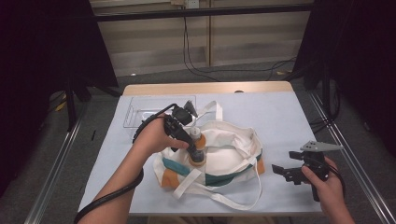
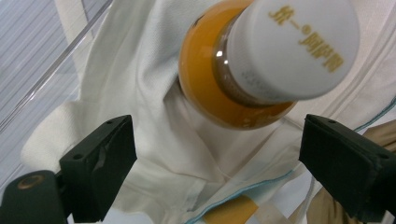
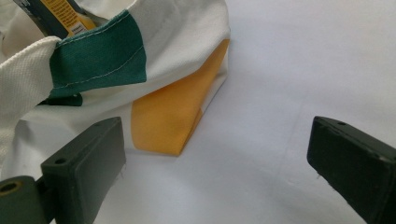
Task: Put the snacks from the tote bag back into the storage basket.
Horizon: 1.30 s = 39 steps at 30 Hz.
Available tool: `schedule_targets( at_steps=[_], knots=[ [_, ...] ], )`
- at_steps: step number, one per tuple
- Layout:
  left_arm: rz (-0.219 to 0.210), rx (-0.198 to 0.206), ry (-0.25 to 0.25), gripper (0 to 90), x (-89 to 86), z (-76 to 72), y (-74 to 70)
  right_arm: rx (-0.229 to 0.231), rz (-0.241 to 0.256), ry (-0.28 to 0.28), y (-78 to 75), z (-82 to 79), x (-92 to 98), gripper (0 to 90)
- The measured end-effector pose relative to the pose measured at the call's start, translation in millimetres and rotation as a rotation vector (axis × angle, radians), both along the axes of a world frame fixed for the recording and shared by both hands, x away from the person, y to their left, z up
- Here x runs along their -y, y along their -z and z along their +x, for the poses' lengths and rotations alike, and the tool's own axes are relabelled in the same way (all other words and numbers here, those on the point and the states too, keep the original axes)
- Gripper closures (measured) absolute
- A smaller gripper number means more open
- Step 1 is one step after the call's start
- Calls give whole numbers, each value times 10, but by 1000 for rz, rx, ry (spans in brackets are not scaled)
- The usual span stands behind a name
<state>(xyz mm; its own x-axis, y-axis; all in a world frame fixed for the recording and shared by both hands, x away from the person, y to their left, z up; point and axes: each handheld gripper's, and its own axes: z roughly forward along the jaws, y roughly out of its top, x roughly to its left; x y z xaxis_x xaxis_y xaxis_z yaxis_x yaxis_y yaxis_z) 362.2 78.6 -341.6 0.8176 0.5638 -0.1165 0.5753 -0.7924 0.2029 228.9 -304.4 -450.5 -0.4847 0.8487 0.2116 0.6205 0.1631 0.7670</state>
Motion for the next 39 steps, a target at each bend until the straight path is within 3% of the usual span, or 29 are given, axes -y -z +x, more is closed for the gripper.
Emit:
schedule_targets(
  at_steps=[10,20,29,39],
  knots=[
    [9,-8,27,107,101,40,57,-10,2,-3,3,0,-1,39],
    [6,-15,6,132,176,83,124,-11,1,-10,5,7,-6,39],
    [9,-23,26,158,235,107,156,-14,6,-7,5,6,8,39],
    [-11,-26,45,267,267,80,148,-11,7,-12,7,7,6,39]
  ],
)
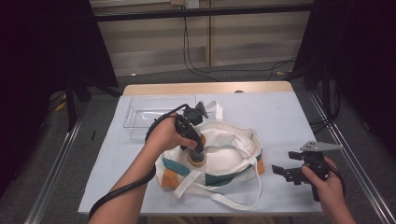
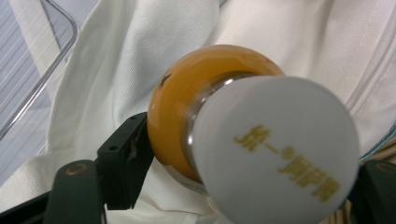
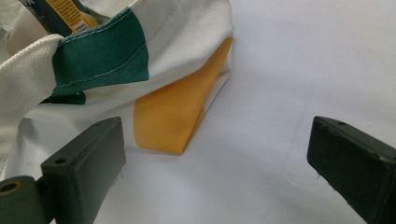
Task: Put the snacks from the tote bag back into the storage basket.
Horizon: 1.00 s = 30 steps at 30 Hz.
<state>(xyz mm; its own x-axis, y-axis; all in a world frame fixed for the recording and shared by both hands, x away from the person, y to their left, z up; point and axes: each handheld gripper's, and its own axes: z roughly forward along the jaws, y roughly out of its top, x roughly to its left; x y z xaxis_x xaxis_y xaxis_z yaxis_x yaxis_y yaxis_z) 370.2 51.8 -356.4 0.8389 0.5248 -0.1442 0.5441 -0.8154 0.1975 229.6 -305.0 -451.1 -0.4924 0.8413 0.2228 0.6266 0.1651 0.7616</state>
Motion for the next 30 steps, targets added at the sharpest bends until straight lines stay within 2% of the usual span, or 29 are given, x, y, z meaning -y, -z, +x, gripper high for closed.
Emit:
schedule_targets(
  at_steps=[6,12,15,16,17,20,24,30],
  knots=[
    [26,-2,26,291,7,11,-22,0,0,-2,-1,3,-2,39],
    [23,-6,-12,297,16,9,-30,3,2,1,-6,3,0,39],
    [33,-10,-19,298,20,1,-53,3,2,0,-7,3,-1,39],
    [35,-12,-6,299,13,16,-64,2,3,1,-8,2,-1,39],
    [30,-14,-27,298,14,9,-73,3,3,0,-8,3,-1,39],
    [29,-23,-28,299,3,13,-102,5,3,1,-8,4,-1,39],
    [20,-37,-35,299,-20,22,-156,4,3,2,-9,5,2,39],
    [40,-45,-50,300,-46,47,-280,6,4,2,-8,6,1,39]
  ],
)
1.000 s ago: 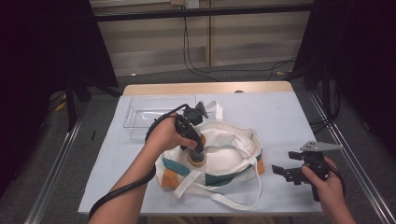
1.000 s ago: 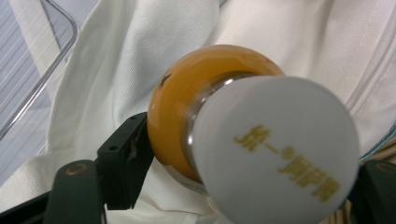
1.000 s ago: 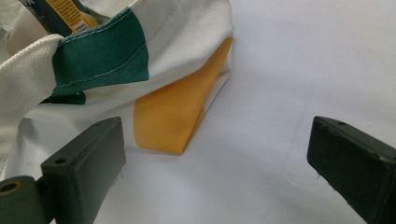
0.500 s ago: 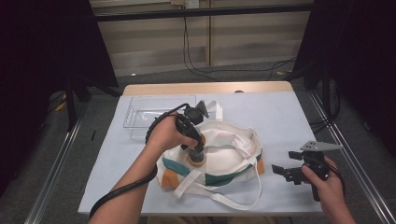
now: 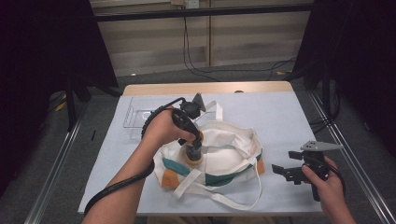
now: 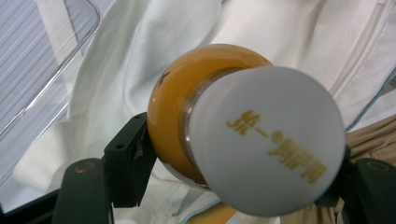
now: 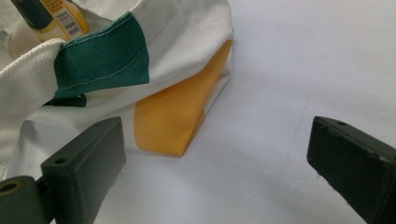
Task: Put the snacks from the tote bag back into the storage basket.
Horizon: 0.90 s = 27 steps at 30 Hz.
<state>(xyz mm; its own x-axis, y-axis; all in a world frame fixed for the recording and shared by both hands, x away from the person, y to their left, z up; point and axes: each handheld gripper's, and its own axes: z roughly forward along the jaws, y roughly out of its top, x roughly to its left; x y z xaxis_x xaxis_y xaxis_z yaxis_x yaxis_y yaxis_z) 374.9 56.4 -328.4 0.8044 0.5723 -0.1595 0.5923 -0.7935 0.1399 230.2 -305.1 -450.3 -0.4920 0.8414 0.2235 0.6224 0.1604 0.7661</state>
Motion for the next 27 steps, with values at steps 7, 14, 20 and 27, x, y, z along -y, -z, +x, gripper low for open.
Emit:
schedule_targets(
  at_steps=[7,14,20,27],
  knots=[
    [0,-5,-16,300,-12,13,-106,-1,7,1,-7,-1,0,39],
    [0,-18,-40,301,-11,28,-212,-3,12,4,-13,-5,9,39],
    [-2,-27,-46,302,-2,36,-263,-2,15,2,-11,-2,13,39],
    [-13,-36,-46,302,-15,64,-372,-1,18,4,-13,-3,12,39]
  ],
)
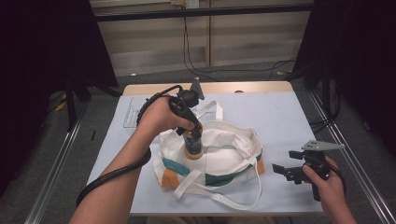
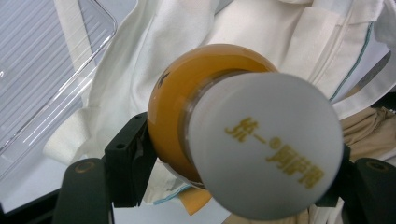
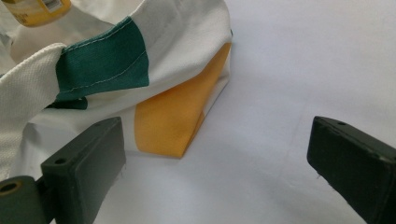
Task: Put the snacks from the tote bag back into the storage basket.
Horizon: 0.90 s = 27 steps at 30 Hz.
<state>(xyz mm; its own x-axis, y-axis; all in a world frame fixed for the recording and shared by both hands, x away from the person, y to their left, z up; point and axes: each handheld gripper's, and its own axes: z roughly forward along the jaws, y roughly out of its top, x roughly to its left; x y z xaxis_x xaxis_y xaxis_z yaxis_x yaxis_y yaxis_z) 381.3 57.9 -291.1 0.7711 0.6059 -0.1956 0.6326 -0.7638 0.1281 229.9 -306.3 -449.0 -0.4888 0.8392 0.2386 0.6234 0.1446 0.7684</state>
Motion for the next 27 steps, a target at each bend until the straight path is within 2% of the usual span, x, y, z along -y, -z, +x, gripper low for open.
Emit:
schedule_targets(
  at_steps=[4,9,14,17,20,24,27],
  knots=[
    [1,5,4,302,-16,21,-61,-6,0,-1,-8,-2,0,39],
    [-8,4,-12,302,-38,39,-111,-4,-2,-4,-3,0,-1,39],
    [3,12,-30,302,-54,64,-171,-8,-1,-1,-6,-1,-3,39],
    [3,18,-23,302,-66,81,-200,-7,-2,-2,-6,1,-2,39],
    [-14,12,-30,301,-90,109,-233,-7,-2,-2,-7,0,-3,39],
    [-6,29,-48,302,-103,131,-279,-8,0,-1,-6,0,-2,39],
    [-10,22,-52,301,-114,154,-305,-7,-1,0,-8,-1,-3,39]
  ],
)
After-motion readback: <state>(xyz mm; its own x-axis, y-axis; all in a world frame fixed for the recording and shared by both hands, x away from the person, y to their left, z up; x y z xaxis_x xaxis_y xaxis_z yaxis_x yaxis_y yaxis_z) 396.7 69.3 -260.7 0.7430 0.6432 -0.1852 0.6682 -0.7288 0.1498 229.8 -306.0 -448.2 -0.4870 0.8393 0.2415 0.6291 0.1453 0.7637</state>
